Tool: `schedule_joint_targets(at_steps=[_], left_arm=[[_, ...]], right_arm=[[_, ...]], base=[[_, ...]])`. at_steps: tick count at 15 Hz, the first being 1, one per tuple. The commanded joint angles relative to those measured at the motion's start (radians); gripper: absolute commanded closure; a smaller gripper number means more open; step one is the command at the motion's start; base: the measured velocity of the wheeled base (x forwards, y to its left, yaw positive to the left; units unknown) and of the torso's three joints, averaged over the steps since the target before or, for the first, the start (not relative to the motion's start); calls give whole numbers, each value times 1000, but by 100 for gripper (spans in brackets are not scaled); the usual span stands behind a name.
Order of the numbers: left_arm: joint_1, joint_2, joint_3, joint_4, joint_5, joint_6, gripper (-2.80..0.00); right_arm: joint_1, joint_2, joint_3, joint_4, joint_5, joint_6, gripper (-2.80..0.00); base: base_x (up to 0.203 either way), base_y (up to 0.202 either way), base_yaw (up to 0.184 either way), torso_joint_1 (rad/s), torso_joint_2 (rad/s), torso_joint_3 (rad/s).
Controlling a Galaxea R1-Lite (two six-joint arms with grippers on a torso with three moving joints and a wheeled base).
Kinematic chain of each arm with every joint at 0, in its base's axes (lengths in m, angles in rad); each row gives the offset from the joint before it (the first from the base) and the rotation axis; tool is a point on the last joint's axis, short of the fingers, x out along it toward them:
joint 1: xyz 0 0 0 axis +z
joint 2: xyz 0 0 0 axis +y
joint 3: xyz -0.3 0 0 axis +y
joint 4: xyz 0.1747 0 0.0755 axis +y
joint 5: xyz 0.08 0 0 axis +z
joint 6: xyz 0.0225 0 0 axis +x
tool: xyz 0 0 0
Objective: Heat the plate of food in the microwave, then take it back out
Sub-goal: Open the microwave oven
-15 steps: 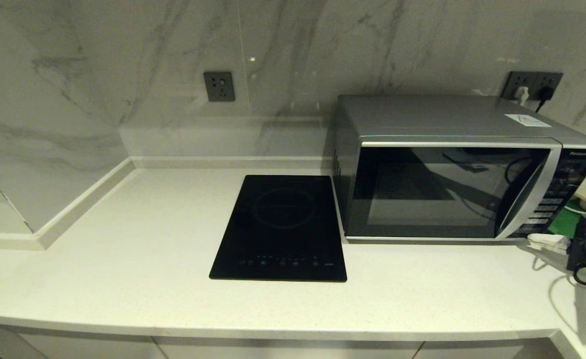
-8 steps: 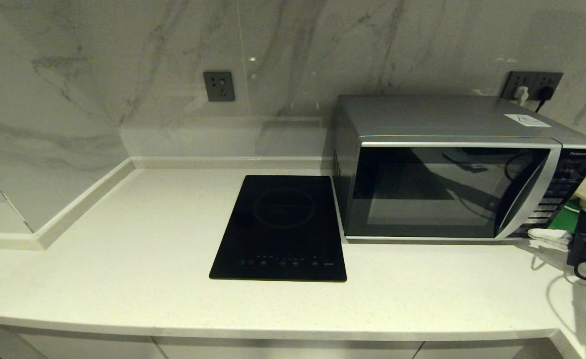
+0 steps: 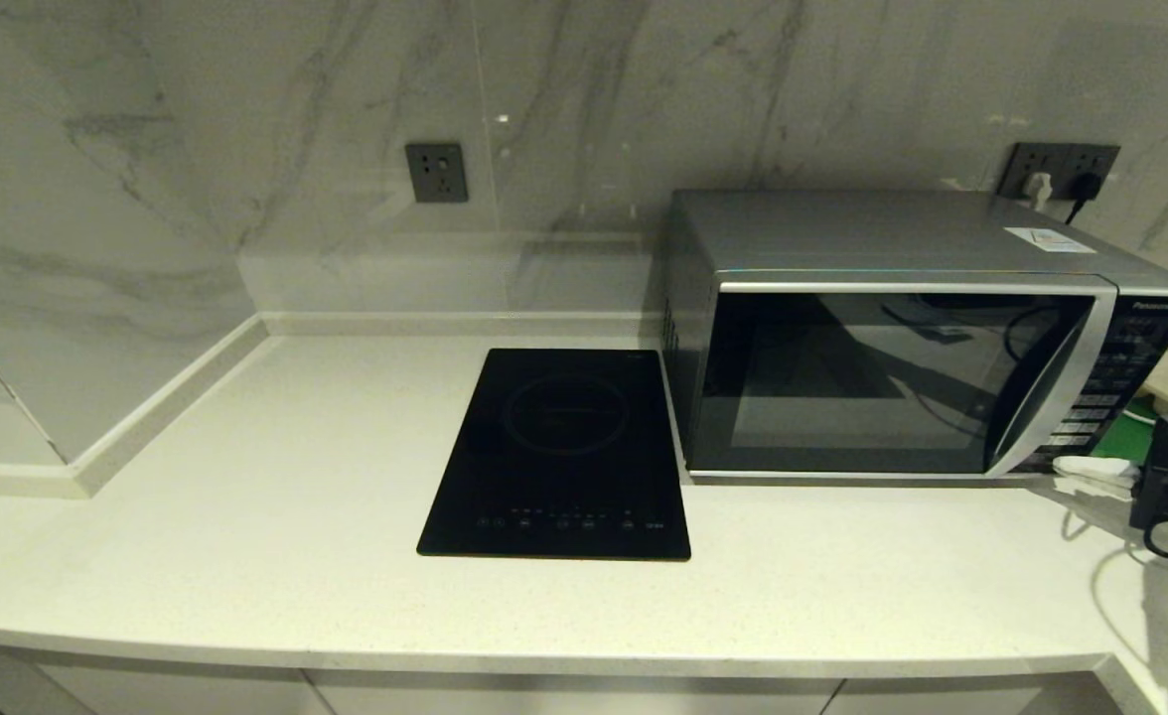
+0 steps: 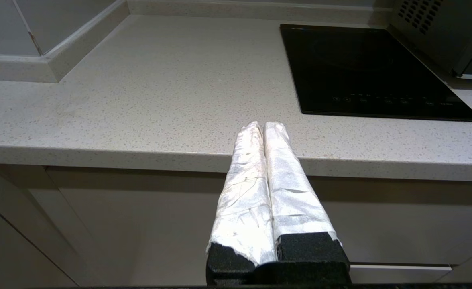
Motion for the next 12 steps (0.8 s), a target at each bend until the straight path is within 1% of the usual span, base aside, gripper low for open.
schedule_joint_targets(at_steps=[1, 5, 8, 12], left_arm=[[0, 0, 0, -1, 0, 0, 0], [0, 0, 0, -1, 0, 0, 0], [0, 0, 0, -1, 0, 0, 0], [0, 0, 0, -1, 0, 0, 0]], right_arm=[[0, 6, 2, 5, 6, 1, 0], [-23, -24, 32, 8, 8, 1, 0], [-34, -82, 124, 6, 8, -15, 0], [-49, -243, 333, 18, 5, -150, 0]], base=[[0, 0, 0, 0, 0, 0], [0, 0, 0, 0, 0, 0], [0, 0, 0, 0, 0, 0], [0, 0, 0, 0, 0, 0]])
